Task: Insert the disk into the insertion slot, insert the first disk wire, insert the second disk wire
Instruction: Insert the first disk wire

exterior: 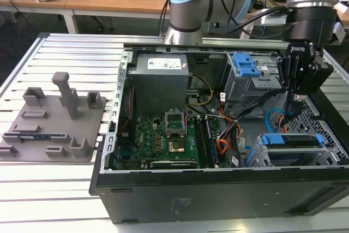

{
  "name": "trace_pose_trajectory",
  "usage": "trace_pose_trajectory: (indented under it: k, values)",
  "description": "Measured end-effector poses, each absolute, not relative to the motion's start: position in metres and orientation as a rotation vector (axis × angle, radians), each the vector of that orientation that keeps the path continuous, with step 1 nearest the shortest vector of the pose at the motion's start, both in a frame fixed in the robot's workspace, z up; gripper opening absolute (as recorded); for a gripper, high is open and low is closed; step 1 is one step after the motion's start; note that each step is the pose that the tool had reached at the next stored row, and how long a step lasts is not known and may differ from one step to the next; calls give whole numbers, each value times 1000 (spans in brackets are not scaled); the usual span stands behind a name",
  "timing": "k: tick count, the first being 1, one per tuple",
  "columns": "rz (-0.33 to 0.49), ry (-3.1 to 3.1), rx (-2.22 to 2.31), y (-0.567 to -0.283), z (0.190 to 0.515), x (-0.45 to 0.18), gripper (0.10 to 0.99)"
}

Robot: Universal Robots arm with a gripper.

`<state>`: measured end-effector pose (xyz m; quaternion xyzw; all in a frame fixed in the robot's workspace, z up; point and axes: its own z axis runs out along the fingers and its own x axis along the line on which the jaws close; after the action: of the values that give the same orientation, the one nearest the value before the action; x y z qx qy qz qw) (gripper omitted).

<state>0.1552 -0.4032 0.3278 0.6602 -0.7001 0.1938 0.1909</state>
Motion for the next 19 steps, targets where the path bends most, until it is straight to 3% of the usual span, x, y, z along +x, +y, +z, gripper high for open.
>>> trace_pose_trajectory:
  k: [19]
  values:
    - [388,-1994,1897,-420,343,174,165]
